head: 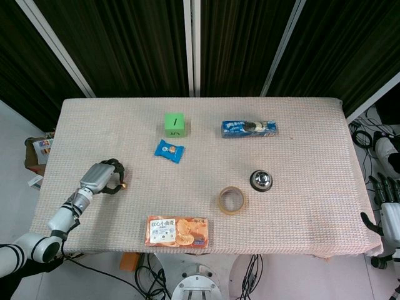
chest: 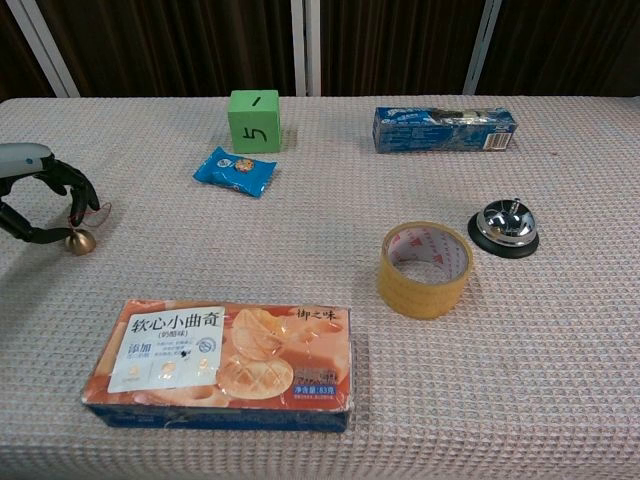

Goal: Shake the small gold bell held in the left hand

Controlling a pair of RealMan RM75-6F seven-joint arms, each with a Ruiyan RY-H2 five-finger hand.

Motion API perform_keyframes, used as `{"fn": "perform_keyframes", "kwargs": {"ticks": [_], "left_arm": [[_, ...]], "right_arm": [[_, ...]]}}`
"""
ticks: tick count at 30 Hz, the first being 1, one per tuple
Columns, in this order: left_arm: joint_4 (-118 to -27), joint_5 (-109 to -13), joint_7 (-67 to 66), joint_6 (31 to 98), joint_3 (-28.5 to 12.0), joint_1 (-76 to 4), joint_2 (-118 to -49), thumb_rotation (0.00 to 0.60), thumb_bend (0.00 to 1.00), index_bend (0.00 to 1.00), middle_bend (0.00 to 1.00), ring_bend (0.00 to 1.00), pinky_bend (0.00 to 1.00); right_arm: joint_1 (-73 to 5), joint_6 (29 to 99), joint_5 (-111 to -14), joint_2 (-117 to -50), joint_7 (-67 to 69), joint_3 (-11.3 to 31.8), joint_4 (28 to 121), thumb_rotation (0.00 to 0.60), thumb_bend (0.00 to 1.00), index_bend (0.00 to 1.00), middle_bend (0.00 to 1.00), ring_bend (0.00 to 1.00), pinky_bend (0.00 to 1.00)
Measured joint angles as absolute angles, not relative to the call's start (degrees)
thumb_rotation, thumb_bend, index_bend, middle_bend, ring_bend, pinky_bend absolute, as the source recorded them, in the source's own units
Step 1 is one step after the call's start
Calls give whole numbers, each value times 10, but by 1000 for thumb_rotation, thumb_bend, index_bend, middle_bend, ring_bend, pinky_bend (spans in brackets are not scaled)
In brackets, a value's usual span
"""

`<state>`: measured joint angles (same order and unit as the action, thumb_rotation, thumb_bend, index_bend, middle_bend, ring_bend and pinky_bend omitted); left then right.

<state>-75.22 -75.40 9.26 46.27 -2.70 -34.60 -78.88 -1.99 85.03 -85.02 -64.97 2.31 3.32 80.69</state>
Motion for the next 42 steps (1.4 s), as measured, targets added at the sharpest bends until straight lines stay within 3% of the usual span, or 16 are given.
{"fn": "perform_keyframes", "kwargs": {"ticks": [17,36,42], "left_arm": [[-749,-754,97,461,-25,-344,-790,600,377,560,291,141,211],[-758,-749,100,460,-29,-344,-788,600,477,623,305,141,212],[-792,-750,133,485,-47,-339,-763,600,482,626,311,151,227]], "right_arm": [[-20,849,-850,-652,22,33,806,600,174,0,0,0,0],[-20,847,-848,-653,28,33,800,600,174,0,0,0,0],[-19,848,-848,-652,29,33,799,600,174,0,0,0,0]]}}
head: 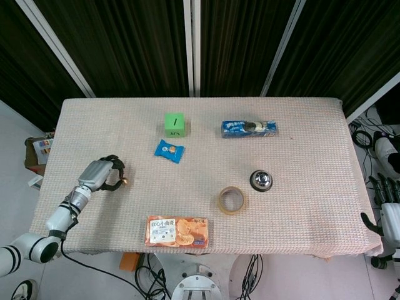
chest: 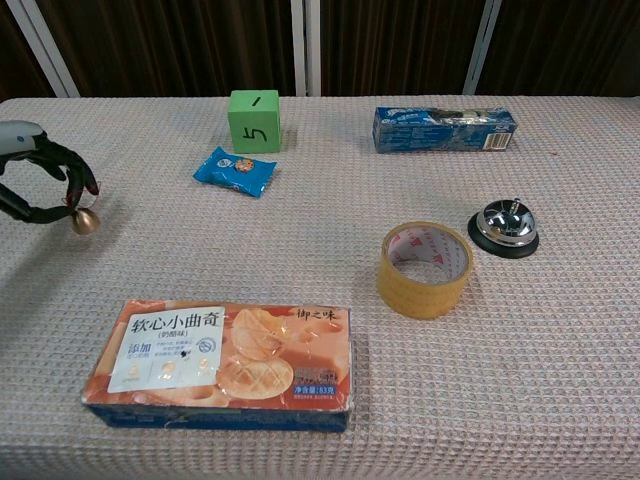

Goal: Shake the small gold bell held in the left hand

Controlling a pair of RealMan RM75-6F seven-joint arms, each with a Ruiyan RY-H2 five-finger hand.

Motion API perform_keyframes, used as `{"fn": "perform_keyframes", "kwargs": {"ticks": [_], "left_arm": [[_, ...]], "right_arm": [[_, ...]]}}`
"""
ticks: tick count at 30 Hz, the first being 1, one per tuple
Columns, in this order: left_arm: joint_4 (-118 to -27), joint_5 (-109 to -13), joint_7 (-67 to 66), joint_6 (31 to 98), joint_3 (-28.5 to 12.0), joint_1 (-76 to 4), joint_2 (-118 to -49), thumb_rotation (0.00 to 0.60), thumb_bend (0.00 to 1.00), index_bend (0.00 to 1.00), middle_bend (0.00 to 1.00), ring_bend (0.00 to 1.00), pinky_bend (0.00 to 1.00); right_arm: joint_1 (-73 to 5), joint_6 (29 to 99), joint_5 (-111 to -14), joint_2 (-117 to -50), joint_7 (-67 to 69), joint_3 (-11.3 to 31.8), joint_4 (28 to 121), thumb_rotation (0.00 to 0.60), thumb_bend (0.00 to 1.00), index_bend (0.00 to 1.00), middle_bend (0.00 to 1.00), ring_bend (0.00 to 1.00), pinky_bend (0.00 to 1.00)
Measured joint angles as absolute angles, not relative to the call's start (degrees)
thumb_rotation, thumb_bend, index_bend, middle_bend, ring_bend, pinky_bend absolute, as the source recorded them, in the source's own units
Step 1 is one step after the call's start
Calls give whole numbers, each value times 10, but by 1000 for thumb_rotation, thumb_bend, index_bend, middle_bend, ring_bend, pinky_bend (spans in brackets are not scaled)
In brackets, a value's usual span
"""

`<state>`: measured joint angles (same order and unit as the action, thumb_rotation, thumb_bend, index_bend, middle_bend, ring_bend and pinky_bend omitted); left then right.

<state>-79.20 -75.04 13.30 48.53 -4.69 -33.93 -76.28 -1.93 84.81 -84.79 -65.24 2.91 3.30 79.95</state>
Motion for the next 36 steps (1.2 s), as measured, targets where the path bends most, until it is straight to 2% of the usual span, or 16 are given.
{"fn": "perform_keyframes", "kwargs": {"ticks": [7,12,18,23,27,32,36], "left_arm": [[-808,-757,203,520,-63,-333,-733,600,486,705,331,169,235],[-835,-739,104,524,-67,-328,-723,600,499,706,330,170,243],[-850,-768,-22,522,-68,-325,-715,600,500,731,328,170,241],[-892,-727,7,492,-74,-323,-705,600,518,732,324,174,239],[-891,-714,42,508,-83,-318,-711,600,519,738,325,180,243],[-916,-683,-17,491,-95,-315,-700,600,518,733,317,179,266],[-941,-709,-31,472,-99,-313,-684,600,521,742,325,179,250]], "right_arm": [[-19,848,-849,-654,31,32,797,600,174,0,0,0,0],[-21,844,-847,-655,29,33,798,600,174,0,0,0,0],[-19,852,-852,-654,28,32,801,600,174,0,0,0,0],[-19,843,-841,-651,35,35,796,600,176,0,0,0,0],[-20,847,-851,-653,34,32,798,600,176,0,0,0,0],[-22,837,-840,-654,36,34,794,600,176,0,0,0,0],[-23,839,-845,-655,34,33,796,600,176,0,0,0,0]]}}
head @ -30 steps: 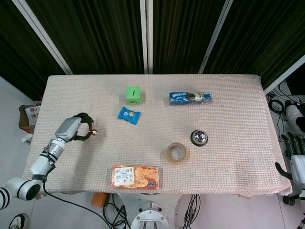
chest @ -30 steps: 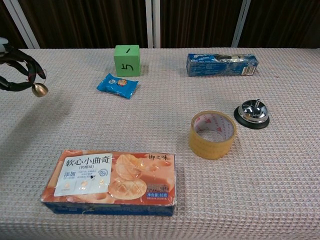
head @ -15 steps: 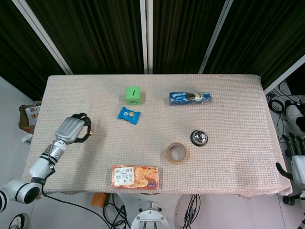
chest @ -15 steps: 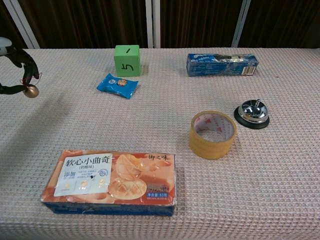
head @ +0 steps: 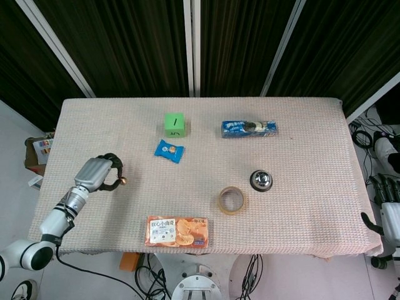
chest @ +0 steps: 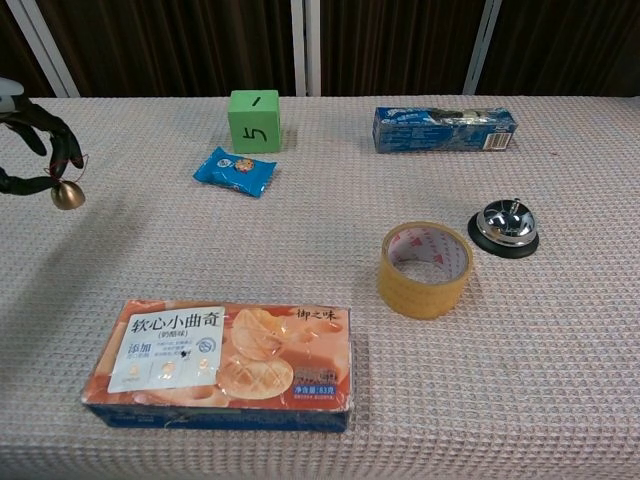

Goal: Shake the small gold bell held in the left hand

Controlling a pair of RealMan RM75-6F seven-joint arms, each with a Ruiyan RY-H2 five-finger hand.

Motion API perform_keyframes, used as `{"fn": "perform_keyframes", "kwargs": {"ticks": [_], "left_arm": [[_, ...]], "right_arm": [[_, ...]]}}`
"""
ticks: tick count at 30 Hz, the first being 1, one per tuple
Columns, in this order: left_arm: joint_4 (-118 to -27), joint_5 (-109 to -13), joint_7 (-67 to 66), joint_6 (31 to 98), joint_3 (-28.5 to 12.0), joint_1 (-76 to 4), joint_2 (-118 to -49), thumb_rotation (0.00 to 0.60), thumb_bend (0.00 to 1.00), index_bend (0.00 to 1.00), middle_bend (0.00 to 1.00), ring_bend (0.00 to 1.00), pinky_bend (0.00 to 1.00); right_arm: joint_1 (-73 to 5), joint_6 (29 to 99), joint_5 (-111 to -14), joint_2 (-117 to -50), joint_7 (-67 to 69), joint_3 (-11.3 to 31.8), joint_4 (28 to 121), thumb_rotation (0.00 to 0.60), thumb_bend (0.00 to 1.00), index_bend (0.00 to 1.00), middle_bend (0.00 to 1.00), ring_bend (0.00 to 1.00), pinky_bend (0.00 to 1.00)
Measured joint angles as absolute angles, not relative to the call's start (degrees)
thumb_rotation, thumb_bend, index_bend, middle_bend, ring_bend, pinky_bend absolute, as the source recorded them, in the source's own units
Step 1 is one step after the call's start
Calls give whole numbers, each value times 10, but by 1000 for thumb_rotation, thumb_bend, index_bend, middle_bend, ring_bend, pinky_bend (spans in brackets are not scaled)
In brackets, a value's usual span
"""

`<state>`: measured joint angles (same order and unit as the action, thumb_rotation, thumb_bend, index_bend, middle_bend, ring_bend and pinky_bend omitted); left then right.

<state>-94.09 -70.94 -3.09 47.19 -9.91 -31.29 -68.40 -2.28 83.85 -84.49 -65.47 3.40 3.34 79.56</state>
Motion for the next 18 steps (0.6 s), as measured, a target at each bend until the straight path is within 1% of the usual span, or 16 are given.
{"fn": "perform_keyframes", "kwargs": {"ticks": [4,6,9,12,15,18], "left_arm": [[-934,-732,12,484,-108,-307,-691,600,522,750,327,179,254],[-942,-710,22,482,-113,-304,-689,600,522,746,314,179,261],[-968,-661,32,453,-118,-303,-677,600,523,744,302,179,261],[-970,-639,69,434,-123,-301,-673,600,523,772,309,178,243],[-946,-663,95,457,-128,-295,-687,600,523,769,307,169,233],[-941,-683,70,483,-138,-286,-701,600,524,765,290,161,232]], "right_arm": [[-18,849,-847,-653,35,33,796,600,176,0,0,0,0],[-18,846,-841,-652,37,34,793,600,176,0,0,0,0],[-20,834,-834,-652,39,34,791,600,176,0,0,0,0],[-21,837,-844,-654,35,32,794,600,176,0,0,0,0],[-20,844,-850,-655,32,31,797,600,176,0,0,0,0],[-20,840,-840,-653,34,33,794,600,176,0,0,0,0]]}}
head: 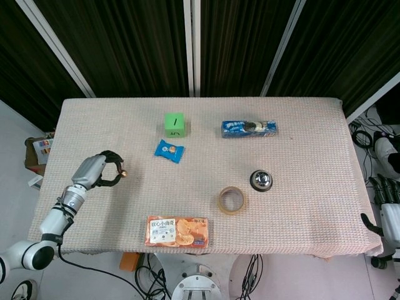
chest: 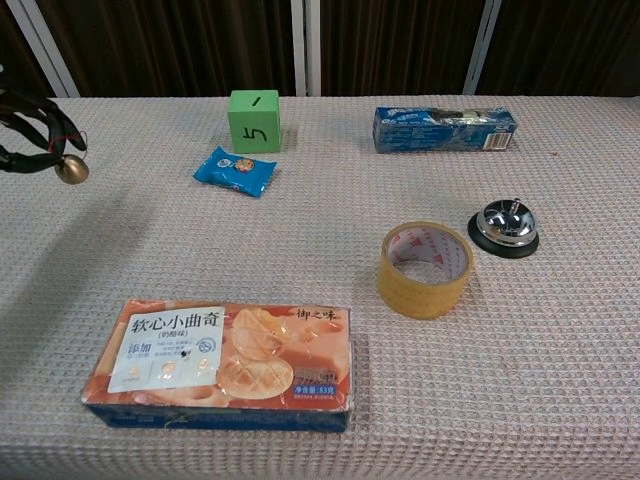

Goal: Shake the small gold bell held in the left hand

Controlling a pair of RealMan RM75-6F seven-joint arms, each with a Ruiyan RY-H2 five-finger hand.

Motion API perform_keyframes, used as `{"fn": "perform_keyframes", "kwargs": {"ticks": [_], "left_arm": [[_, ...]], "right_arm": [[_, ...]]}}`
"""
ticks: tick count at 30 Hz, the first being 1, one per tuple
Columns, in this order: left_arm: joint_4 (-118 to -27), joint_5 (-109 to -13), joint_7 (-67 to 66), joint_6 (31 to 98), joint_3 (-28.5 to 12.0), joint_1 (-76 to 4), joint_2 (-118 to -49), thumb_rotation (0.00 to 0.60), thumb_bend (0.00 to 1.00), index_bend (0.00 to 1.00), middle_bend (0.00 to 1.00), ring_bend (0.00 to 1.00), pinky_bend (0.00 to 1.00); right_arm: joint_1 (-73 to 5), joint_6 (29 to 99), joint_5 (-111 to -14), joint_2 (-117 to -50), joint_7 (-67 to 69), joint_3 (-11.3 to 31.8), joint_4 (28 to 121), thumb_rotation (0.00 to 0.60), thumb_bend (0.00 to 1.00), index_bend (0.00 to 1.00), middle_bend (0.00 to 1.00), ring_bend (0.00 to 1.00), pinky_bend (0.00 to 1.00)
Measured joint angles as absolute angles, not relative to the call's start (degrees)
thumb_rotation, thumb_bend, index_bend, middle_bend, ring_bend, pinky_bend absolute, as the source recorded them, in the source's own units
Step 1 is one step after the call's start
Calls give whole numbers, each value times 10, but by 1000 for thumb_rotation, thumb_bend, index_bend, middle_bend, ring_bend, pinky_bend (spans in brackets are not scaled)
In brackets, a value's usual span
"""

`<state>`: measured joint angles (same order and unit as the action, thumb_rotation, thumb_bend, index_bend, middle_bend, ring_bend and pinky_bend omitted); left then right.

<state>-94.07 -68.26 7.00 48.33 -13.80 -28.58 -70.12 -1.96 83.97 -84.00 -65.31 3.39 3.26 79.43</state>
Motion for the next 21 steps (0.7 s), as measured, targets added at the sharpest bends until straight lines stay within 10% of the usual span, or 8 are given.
{"fn": "perform_keyframes", "kwargs": {"ticks": [12,21], "left_arm": [[-944,-705,-157,505,-163,-259,-710,600,522,822,292,152,209],[-949,-709,-76,500,-152,-255,-717,600,529,830,298,153,204]], "right_arm": [[-23,828,-836,-656,31,32,793,600,176,0,0,0,0],[-23,826,-836,-655,27,31,794,600,176,0,0,0,0]]}}
